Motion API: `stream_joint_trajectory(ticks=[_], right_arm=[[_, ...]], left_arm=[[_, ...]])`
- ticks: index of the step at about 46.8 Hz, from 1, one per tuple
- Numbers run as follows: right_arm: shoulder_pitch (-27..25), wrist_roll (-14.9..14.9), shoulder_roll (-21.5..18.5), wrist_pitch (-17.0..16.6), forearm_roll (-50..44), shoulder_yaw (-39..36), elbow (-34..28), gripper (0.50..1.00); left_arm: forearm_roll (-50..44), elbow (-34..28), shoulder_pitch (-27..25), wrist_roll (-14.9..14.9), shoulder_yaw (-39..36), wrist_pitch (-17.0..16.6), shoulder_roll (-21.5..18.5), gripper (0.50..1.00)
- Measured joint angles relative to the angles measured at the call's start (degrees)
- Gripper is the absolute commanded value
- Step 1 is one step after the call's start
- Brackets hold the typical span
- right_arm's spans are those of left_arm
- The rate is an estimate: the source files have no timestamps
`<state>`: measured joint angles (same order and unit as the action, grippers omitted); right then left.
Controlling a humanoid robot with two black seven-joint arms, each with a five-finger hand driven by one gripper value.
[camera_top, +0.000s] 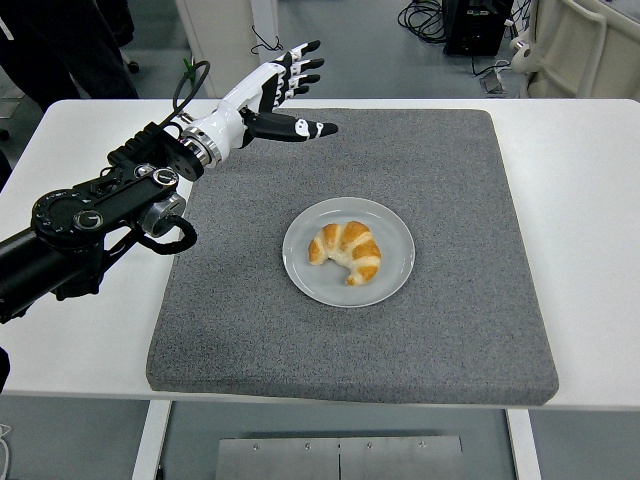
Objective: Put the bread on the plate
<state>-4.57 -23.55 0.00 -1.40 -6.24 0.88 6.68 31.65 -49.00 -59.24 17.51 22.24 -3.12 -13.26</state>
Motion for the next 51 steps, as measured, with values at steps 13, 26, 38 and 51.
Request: stream_joint_trajectory(ticks=[13,26,38,51], right_arm=[[0.00,0.00,0.00,0.00,0.00,0.00,-0.01,1.000],[0.00,0.00,0.00,0.00,0.00,0.00,-0.01,1.000],[0.01,0.00,0.00,0.00,0.00,0.00,-0.01,1.000],[0.32,0.00,0.00,-0.09,0.00,-0.43,0.50,1.000]], left_arm=[[-11.91,6.96,0.00,3.28,1.80,0.05,2.77,0.961],[-20.50,14.92,1.28,3.81,12.51,-0.98,5.98,0.961],[-21.20,21.82,1.28,3.83,17.73,-0.04,9.63,0.963],[-28.03,27.19,1.26,3.17,17.77,5.71,10.71,0.963]])
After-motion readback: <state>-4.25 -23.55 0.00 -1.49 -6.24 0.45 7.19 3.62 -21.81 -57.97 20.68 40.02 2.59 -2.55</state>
